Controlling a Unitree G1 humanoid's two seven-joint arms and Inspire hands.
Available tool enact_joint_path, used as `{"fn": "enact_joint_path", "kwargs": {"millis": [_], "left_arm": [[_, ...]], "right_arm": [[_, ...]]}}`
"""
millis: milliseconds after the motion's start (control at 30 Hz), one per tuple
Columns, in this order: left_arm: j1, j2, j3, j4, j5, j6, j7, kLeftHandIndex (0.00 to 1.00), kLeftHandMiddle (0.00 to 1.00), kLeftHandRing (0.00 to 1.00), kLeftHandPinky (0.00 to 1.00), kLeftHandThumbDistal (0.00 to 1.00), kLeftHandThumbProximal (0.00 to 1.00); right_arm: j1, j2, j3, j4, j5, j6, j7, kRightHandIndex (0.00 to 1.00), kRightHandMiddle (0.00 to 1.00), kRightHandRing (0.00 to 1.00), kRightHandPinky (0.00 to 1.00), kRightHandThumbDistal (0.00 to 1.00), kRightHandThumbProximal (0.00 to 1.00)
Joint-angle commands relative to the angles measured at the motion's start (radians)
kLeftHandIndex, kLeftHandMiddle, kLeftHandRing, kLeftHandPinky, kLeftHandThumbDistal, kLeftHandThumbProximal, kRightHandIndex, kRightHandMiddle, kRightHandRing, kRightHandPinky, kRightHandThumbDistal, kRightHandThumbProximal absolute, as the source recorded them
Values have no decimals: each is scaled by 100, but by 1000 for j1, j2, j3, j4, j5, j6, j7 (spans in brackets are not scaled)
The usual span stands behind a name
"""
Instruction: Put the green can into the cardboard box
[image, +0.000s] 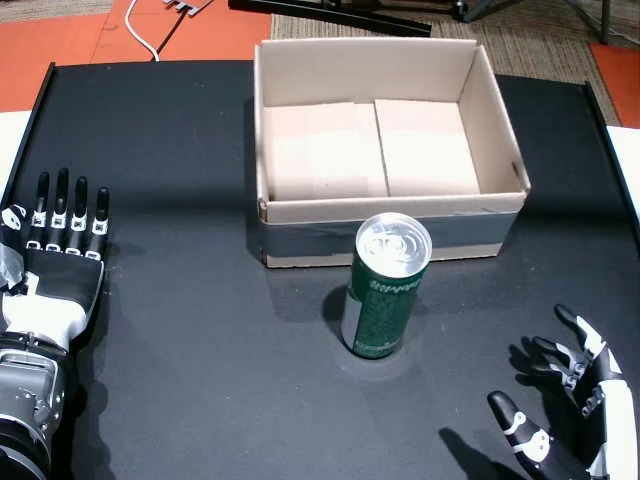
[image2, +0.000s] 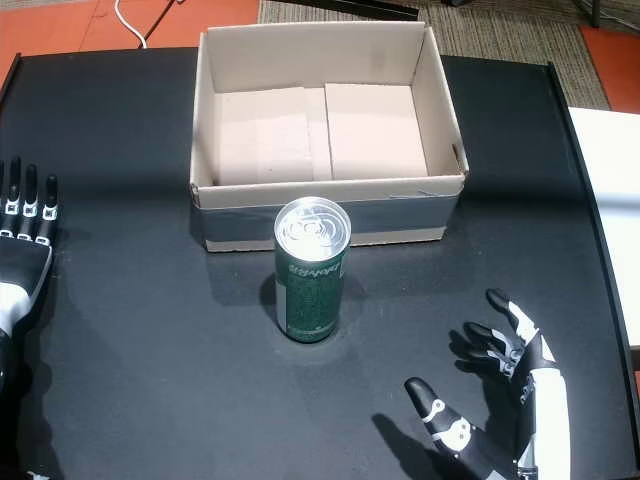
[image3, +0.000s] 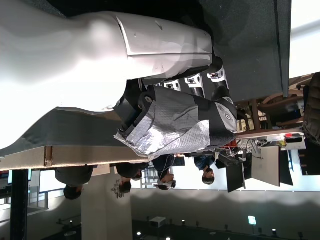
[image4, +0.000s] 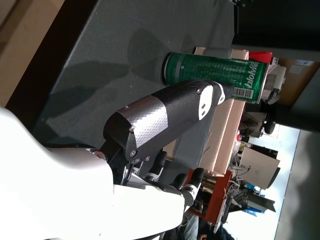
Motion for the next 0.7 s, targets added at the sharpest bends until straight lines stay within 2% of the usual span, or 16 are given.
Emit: {"fn": "enact_joint_path", "kwargs": {"millis": [0,167,267,433,567,667], "left_arm": [[26,-1,-5,18,13,5,17,53,54,65,75,0,57],[28,-2,-6,18,15,2,15,52,51,63,75,0,54],[27,-2,-9,18,18,-2,19,52,51,62,75,0,55],[26,-3,-8,18,15,1,19,52,52,63,78,0,56],[29,-5,-10,18,18,-4,11,50,52,63,74,0,53],[28,-6,-11,17,18,-6,11,52,52,63,75,0,54]], "right_arm": [[10,7,-13,2,15,-4,16,65,76,82,87,100,47],[10,5,-23,-2,18,-7,46,65,76,82,89,100,45],[10,13,-32,0,40,-5,76,65,76,81,88,100,44],[10,12,-42,0,45,-4,100,67,78,83,90,100,45],[4,0,-26,-4,20,22,114,74,83,88,94,100,50],[-15,-5,-6,-13,-7,32,120,74,82,88,93,100,52]]}}
